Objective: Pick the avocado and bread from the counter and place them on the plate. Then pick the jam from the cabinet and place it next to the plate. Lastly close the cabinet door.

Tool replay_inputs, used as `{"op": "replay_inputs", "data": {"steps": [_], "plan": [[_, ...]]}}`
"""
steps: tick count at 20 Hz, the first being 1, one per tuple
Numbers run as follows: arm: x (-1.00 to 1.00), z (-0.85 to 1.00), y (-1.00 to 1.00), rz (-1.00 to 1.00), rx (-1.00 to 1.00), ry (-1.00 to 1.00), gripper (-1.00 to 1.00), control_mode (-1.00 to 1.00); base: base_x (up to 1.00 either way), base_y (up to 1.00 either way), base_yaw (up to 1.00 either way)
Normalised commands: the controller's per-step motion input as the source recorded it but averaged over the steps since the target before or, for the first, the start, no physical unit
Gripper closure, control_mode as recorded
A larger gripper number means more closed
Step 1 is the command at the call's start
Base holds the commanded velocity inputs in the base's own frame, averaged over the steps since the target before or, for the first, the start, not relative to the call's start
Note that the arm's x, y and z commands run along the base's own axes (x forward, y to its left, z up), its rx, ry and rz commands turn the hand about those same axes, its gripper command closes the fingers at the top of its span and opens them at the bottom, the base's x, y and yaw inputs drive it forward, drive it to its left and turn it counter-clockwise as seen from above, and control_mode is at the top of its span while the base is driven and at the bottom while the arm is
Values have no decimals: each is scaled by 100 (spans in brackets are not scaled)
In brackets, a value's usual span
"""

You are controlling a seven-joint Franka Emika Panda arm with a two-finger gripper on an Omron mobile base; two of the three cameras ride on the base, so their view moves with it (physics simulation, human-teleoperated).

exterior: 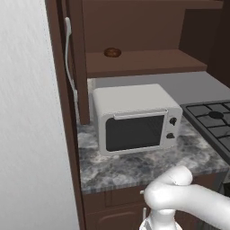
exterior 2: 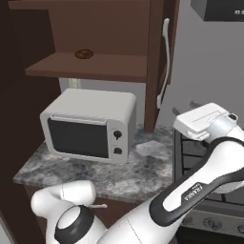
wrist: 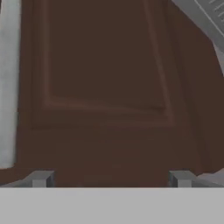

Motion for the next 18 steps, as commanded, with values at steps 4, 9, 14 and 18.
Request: {"op": "replay_inputs", "data": {"steps": [4, 9, 14, 18], "plan": [[55, -32, 1, 13, 0, 0, -100, -100, 0, 0, 0], [44, -2, 36, 2, 0, 0, -100, -100, 0, 0, 0], [1, 0, 99, 0, -5, 0, -100, -100, 0, 0, 0], [0, 0, 100, -1, -2, 0, -100, -100, 0, 0, 0]]}}
